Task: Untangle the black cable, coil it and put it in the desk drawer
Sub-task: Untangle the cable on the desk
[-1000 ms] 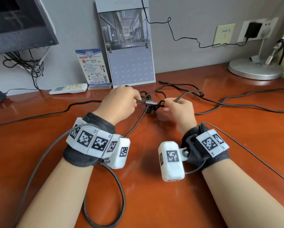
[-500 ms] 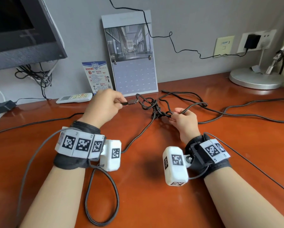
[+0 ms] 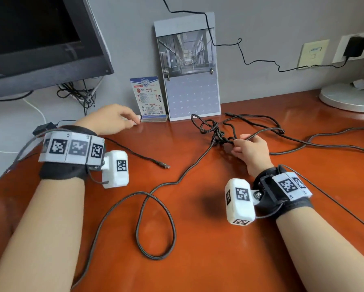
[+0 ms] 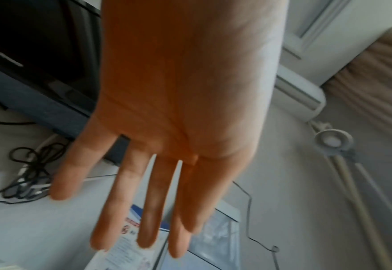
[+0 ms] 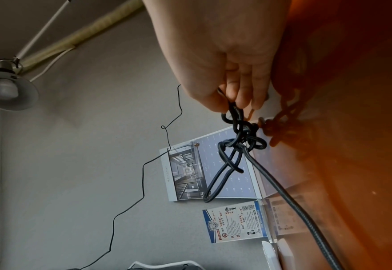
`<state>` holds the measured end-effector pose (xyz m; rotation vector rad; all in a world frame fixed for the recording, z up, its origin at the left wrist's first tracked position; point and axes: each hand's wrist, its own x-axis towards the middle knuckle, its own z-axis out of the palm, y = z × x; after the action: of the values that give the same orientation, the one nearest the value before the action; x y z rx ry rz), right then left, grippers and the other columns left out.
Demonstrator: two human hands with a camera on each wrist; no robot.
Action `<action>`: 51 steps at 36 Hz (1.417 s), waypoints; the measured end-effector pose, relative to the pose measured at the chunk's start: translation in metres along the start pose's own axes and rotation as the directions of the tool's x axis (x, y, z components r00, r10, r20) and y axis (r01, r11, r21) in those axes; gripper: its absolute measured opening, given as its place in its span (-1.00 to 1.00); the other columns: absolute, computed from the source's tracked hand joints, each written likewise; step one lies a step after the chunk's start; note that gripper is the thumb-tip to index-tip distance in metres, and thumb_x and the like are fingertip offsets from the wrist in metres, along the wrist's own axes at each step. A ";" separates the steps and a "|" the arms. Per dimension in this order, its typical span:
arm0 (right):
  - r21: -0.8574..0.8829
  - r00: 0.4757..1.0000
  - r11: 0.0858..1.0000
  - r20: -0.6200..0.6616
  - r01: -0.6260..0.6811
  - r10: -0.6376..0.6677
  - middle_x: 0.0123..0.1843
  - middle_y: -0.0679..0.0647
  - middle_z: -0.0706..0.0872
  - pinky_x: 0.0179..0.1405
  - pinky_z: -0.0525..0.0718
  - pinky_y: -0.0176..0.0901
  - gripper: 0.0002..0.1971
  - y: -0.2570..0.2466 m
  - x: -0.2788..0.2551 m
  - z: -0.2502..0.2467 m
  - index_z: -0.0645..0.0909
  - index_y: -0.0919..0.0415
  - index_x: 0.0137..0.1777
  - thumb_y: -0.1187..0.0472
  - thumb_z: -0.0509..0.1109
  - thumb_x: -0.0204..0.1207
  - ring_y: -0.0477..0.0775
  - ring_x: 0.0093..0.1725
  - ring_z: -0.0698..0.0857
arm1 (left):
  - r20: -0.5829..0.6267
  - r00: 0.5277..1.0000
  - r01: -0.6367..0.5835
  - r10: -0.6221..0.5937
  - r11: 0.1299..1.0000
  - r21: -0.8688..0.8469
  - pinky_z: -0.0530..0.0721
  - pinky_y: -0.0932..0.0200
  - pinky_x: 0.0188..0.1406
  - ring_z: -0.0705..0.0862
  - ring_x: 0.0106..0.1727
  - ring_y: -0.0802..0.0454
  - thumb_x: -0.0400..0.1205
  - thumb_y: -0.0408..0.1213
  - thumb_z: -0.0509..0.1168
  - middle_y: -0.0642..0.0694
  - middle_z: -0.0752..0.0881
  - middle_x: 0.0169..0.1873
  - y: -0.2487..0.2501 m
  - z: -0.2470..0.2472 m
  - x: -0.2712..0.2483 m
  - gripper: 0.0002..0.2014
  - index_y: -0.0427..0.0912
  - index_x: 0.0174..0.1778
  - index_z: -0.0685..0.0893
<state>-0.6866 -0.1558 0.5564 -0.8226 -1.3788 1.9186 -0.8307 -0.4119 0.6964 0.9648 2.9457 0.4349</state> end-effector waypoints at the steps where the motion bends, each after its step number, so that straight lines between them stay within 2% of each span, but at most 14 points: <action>1: -0.001 1.000 1.000 0.006 0.001 -0.001 -0.35 0.09 0.53 -0.38 0.67 -0.32 -0.78 0.000 0.000 0.001 0.43 0.15 -0.17 0.49 0.25 0.55 -0.04 -0.45 0.51 | 0.003 1.000 0.001 -0.001 1.000 -0.023 0.44 0.24 0.05 0.64 0.05 -0.02 0.64 -0.31 0.29 -0.06 0.73 0.05 0.001 -0.003 -0.003 -0.85 0.00 0.01 0.73; 6: -0.011 0.999 1.000 0.025 -0.021 0.021 -0.34 0.07 0.52 -0.30 0.67 -0.19 -0.79 0.001 0.003 0.000 0.41 0.13 -0.20 0.46 0.22 0.55 -0.03 -0.46 0.54 | 0.262 0.964 -0.060 0.050 0.998 0.031 0.51 0.29 -0.10 0.70 -0.14 0.14 0.68 -0.18 0.23 0.15 0.69 -0.16 0.031 0.004 -0.032 -0.86 0.07 0.05 0.69; 11: -0.039 0.999 0.998 0.028 -0.041 0.042 -0.36 0.16 0.57 -0.28 0.71 -0.16 -0.90 0.000 0.000 -0.002 0.40 0.25 -0.10 0.44 0.22 0.56 -0.03 -0.50 0.64 | 0.637 0.770 -0.207 0.020 0.953 0.221 0.63 -0.01 0.21 0.72 -0.02 0.15 0.68 0.07 0.15 0.11 0.71 0.02 0.060 0.046 -0.049 -0.75 0.11 0.15 0.61; 14: -0.078 0.998 0.995 0.041 -0.054 0.057 -0.30 0.18 0.52 -0.33 0.68 -0.18 -0.87 -0.002 -0.004 -0.003 0.42 0.21 -0.19 0.41 0.24 0.54 0.01 -0.42 0.56 | 0.699 0.715 -0.241 -0.007 0.936 0.255 0.64 0.18 -0.18 0.68 0.11 0.01 0.69 0.08 0.13 -0.05 0.68 0.19 0.072 0.063 -0.048 -0.64 0.03 0.35 0.53; 16: -0.085 0.996 0.995 0.063 -0.054 0.059 -0.34 0.14 0.46 -0.32 0.67 -0.19 -0.85 -0.004 -0.008 -0.003 0.43 0.21 -0.21 0.41 0.22 0.55 0.01 -0.43 0.51 | 0.664 0.748 -0.221 0.006 0.945 0.241 0.56 0.27 -0.30 0.68 0.14 -0.01 0.70 0.04 0.13 -0.09 0.65 0.22 0.080 0.070 -0.043 -0.57 -0.04 0.46 0.44; 20: -0.131 0.993 0.990 0.096 -0.049 0.061 -0.33 0.14 0.48 -0.37 0.67 -0.22 -0.92 -0.006 -0.017 -0.003 0.50 0.31 -0.03 0.40 0.18 0.59 0.04 -0.45 0.53 | 0.597 0.802 -0.147 0.037 0.980 0.137 0.74 0.11 -0.15 0.76 -0.08 -0.02 0.70 -0.13 0.22 -0.16 0.69 0.19 0.090 0.083 -0.032 -0.45 -0.23 0.57 0.27; 23: -0.142 0.986 0.988 0.143 -0.063 0.083 -0.29 0.17 0.53 -0.29 0.68 -0.21 -0.90 -0.009 -0.024 -0.003 0.53 0.36 -0.02 0.43 0.17 0.61 0.05 -0.38 0.56 | 0.610 0.792 -0.132 0.018 0.981 0.142 0.59 0.27 -0.35 0.61 -0.43 0.12 0.68 -0.34 0.20 -0.09 0.80 -0.06 0.092 0.083 -0.023 -0.59 -0.39 0.44 0.42; 25: -0.166 0.977 0.984 0.193 -0.057 0.089 -0.20 0.22 0.63 -0.19 0.66 -0.21 -0.86 -0.011 -0.028 -0.003 0.56 0.40 0.05 0.42 0.19 0.61 0.05 -0.32 0.58 | 0.613 0.788 -0.138 0.055 0.986 0.089 0.47 0.29 -0.41 0.48 -0.51 0.15 0.66 -0.45 0.15 0.05 0.76 -0.29 0.090 0.079 -0.020 -0.73 -0.29 0.28 0.53; 30: -0.161 0.911 0.979 0.374 -0.122 0.176 -0.08 0.20 0.76 -0.18 0.69 -0.21 -0.78 -0.016 -0.033 -0.001 0.60 0.32 0.14 0.28 0.15 0.66 0.07 -0.25 0.67 | 0.453 0.852 -0.214 0.264 0.964 -0.159 0.57 0.13 -0.32 0.51 -0.42 0.05 0.55 -0.62 -0.03 -0.02 0.64 -0.30 0.080 0.070 -0.022 -0.65 -0.12 -0.13 0.55; 38: 0.104 0.862 0.973 0.490 -0.206 0.130 -0.19 0.07 0.82 -0.14 0.75 -0.17 -0.78 -0.019 -0.038 0.007 0.57 0.23 -0.03 0.24 0.11 0.73 -0.01 -0.30 0.73 | 0.261 0.899 -0.396 0.352 0.907 0.141 0.60 0.04 -0.14 0.63 -0.25 0.05 0.53 -0.58 0.16 0.05 0.65 -0.32 0.064 0.067 -0.014 -0.61 0.06 -0.40 0.52; 41: 0.008 0.852 0.982 0.498 -0.190 0.161 -0.28 0.05 0.81 -0.22 0.75 -0.20 -0.81 -0.015 -0.039 0.008 0.57 0.25 -0.07 0.34 0.13 0.70 -0.07 -0.44 0.64 | 0.261 0.912 -0.398 0.318 0.840 0.369 0.48 0.10 -0.28 0.62 -0.19 -0.02 0.58 -0.47 0.22 0.06 0.60 -0.30 0.064 0.069 -0.013 -0.72 0.04 -0.29 0.62; 45: -0.083 0.851 0.989 0.504 -0.123 0.148 -0.32 0.03 0.79 -0.22 0.73 -0.26 -0.79 -0.010 -0.039 0.008 0.61 0.27 -0.08 0.39 0.14 0.68 -0.10 -0.47 0.52 | 0.320 0.930 -0.316 0.182 0.839 0.443 0.48 0.10 -0.11 0.61 0.07 -0.02 0.59 -0.44 0.19 0.04 0.61 0.03 0.073 0.079 -0.011 -0.66 0.10 0.10 0.66; 48: -0.085 0.863 0.993 0.493 -0.078 0.110 -0.32 0.05 0.70 -0.10 0.67 -0.20 -0.72 -0.009 -0.036 0.005 0.63 0.24 -0.04 0.41 0.08 0.68 -0.10 -0.44 0.49 | 0.316 0.946 -0.143 0.074 0.970 0.199 0.54 0.06 0.21 0.53 0.35 -0.09 0.58 -0.46 0.10 -0.11 0.50 0.40 0.080 0.085 -0.005 -0.45 -0.02 0.51 0.38; 51: -0.035 0.849 0.996 0.521 -0.081 0.088 -0.35 0.04 0.52 0.04 0.59 -0.11 -0.66 -0.009 -0.034 0.003 0.60 0.21 0.01 0.42 -0.03 0.70 -0.07 -0.37 0.48 | 0.238 0.971 0.012 0.025 0.988 -0.152 0.49 0.10 0.28 0.52 0.39 -0.12 0.61 -0.45 0.09 -0.20 0.39 0.52 0.084 0.090 0.002 -0.42 -0.11 0.60 0.23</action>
<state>-0.6675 -0.1816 0.5698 -0.3708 -1.6855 2.3156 -0.7751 -0.3227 0.6319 0.9366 2.6528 0.4968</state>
